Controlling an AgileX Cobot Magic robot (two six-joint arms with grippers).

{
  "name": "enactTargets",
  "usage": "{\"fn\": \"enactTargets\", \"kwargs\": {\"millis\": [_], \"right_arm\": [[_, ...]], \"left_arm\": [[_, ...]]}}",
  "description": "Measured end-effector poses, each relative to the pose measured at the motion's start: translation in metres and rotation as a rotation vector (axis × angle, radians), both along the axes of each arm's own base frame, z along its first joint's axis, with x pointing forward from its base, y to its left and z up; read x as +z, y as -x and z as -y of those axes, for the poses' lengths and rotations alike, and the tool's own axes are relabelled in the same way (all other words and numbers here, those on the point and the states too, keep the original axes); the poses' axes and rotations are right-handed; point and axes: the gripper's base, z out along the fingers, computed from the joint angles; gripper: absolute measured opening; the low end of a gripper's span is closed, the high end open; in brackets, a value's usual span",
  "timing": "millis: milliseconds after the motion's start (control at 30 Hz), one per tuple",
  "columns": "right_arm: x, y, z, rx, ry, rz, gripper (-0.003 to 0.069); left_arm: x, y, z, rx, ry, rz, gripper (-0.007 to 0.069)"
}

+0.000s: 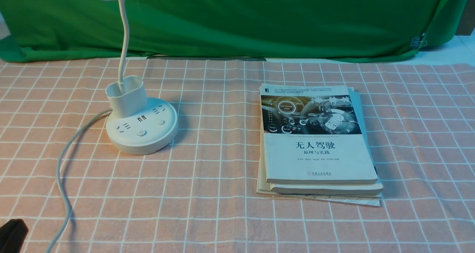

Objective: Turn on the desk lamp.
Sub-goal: Use the left arm to press the button switch on the lamp holder

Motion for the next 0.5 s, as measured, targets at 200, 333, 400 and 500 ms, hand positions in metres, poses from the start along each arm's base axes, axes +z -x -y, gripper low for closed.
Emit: {"fn": "enactTargets", "kwargs": {"millis": [200, 333, 400, 500], "right_arm": [[0.000, 0.000, 0.000, 0.000, -0.001, 0.000, 0.0241], [0.000, 0.000, 0.000, 0.000, -0.001, 0.000, 0.0241], [0.000, 0.000, 0.000, 0.000, -0.001, 0.000, 0.0241], [0.000, 0.000, 0.000, 0.000, -0.001, 0.000, 0.0241]], "left_arm": [[0.000, 0.000, 0.000, -0.002, -0.011, 0.001, 0.0002], [0.002, 0.000, 0.000, -0.004, -0.026, 0.024, 0.0002], [0.006, -0.001, 0.000, -0.004, -0.026, 0.070, 0.0002], [0.024, 0.000, 0.000, 0.000, -0.002, 0.271, 0.0002]]}}
